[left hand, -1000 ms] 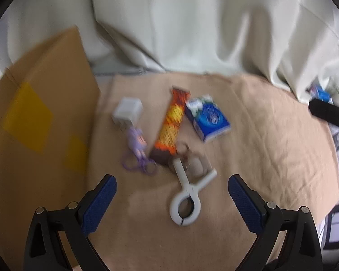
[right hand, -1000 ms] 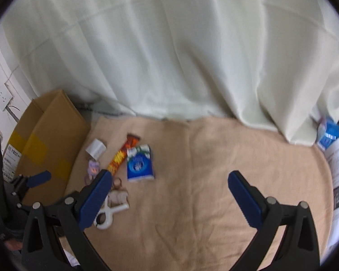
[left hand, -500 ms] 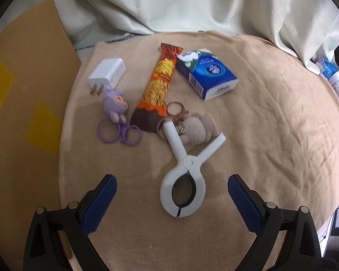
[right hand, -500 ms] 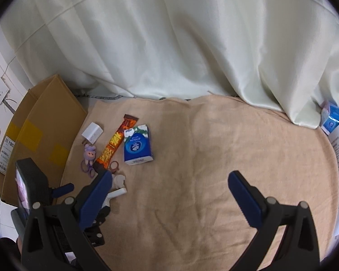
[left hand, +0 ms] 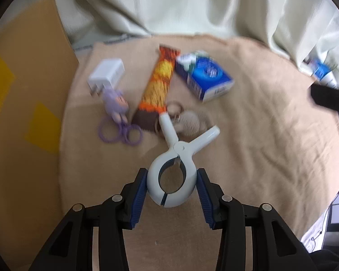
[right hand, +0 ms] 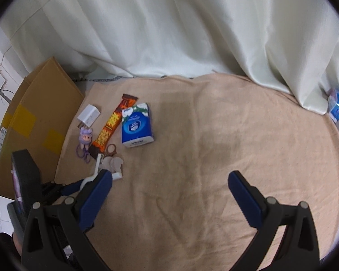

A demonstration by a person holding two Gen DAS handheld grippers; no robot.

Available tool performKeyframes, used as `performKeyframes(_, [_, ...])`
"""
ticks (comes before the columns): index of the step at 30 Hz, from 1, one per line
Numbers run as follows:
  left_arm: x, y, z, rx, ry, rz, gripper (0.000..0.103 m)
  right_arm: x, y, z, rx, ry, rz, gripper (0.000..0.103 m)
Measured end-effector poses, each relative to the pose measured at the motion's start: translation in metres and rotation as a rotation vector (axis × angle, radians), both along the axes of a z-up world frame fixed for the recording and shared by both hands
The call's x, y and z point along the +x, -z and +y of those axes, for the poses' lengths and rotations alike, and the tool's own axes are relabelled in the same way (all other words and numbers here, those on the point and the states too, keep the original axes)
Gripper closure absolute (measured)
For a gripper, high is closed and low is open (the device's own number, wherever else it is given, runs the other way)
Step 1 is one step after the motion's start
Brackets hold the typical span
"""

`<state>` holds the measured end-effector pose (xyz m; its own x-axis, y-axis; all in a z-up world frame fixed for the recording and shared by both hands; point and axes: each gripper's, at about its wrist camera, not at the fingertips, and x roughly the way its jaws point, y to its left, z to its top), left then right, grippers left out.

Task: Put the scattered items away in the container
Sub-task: 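Move both open grippers back from the box to the cloth, then grasp the white clip with the left gripper while right grasps the blue tissue pack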

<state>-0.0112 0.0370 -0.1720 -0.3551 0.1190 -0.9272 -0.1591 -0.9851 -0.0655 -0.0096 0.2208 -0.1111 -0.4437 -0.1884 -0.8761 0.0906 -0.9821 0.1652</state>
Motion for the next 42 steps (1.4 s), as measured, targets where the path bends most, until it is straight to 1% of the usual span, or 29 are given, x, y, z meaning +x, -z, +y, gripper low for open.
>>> performKeyframes(3, [0.002, -0.022, -0.007, 0.016, -0.016, 0.042, 0.059, -0.002, 0.002, -0.002, -0.011, -0.014, -0.002, 0.0])
performKeyframes(5, [0.003, -0.033, -0.011, 0.02, -0.028, 0.071, 0.059, -0.007, 0.004, -0.008, 0.002, -0.035, 0.001, 0.0])
performKeyframes(7, [0.004, -0.043, -0.016, 0.024, -0.042, 0.095, 0.059, -0.015, 0.008, -0.016, 0.018, -0.055, 0.002, 0.0])
performKeyframes(9, [0.003, -0.05, -0.025, 0.03, -0.058, 0.104, 0.059, -0.024, 0.013, -0.021, 0.011, -0.065, -0.002, 0.0])
performKeyframes(12, [-0.001, -0.052, -0.03, 0.04, -0.075, 0.105, 0.059, -0.04, 0.022, -0.032, -0.001, -0.074, -0.004, 0.0])
performKeyframes(16, [0.001, -0.055, -0.039, 0.053, -0.089, 0.106, 0.059, -0.056, 0.037, -0.049, 0.028, -0.106, -0.018, 0.0])
performKeyframes(21, [0.006, -0.057, -0.042, 0.057, -0.102, 0.104, 0.059, -0.07, 0.046, -0.064, 0.052, -0.14, -0.006, 0.0])
performKeyframes(23, [0.007, -0.057, -0.044, 0.055, -0.105, 0.101, 0.059, -0.077, 0.054, -0.067, 0.051, -0.135, -0.031, 0.0])
performKeyframes(25, [0.008, -0.056, -0.045, 0.057, -0.111, 0.097, 0.059, -0.08, 0.058, -0.067, 0.031, -0.122, -0.032, 0.0])
performKeyframes(28, [0.009, -0.055, -0.047, 0.055, -0.117, 0.095, 0.059, -0.08, 0.059, -0.071, 0.055, -0.118, -0.011, 0.0])
performKeyframes(31, [0.008, -0.056, -0.049, 0.049, -0.119, 0.102, 0.059, -0.081, 0.065, -0.077, 0.087, -0.141, -0.024, 0.002])
performKeyframes(34, [0.006, -0.056, -0.049, 0.049, -0.122, 0.1, 0.059, -0.082, 0.07, -0.077, 0.082, -0.146, -0.04, 0.011])
performKeyframes(35, [0.005, -0.055, -0.049, 0.047, -0.121, 0.1, 0.059, -0.083, 0.072, -0.078, 0.084, -0.148, -0.049, 0.022])
performKeyframes(36, [0.004, -0.055, -0.049, 0.044, -0.121, 0.1, 0.059, -0.084, 0.077, -0.079, 0.091, -0.155, -0.068, 0.039])
performKeyframes(37, [0.003, -0.055, -0.049, 0.043, -0.12, 0.099, 0.059, -0.083, 0.079, -0.081, 0.114, -0.171, -0.067, 0.045])
performKeyframes(38, [0.002, -0.056, -0.049, 0.045, -0.12, 0.1, 0.059, -0.081, 0.078, -0.082, 0.139, -0.183, -0.051, 0.046])
performKeyframes(39, [0.001, -0.058, -0.049, 0.047, -0.123, 0.105, 0.059, -0.08, 0.076, -0.082, 0.127, -0.196, -0.055, 0.047])
performKeyframes(40, [0.0, -0.06, -0.049, 0.049, -0.127, 0.109, 0.059, -0.078, 0.071, -0.079, 0.081, -0.194, -0.054, 0.047])
performKeyframes(41, [-0.001, -0.063, -0.049, 0.058, -0.129, 0.109, 0.059, -0.074, 0.062, -0.074, 0.059, -0.184, -0.025, 0.047])
performKeyframes(42, [-0.002, -0.065, -0.048, 0.064, -0.131, 0.112, 0.059, -0.07, 0.052, -0.07, 0.058, -0.175, 0.005, 0.047])
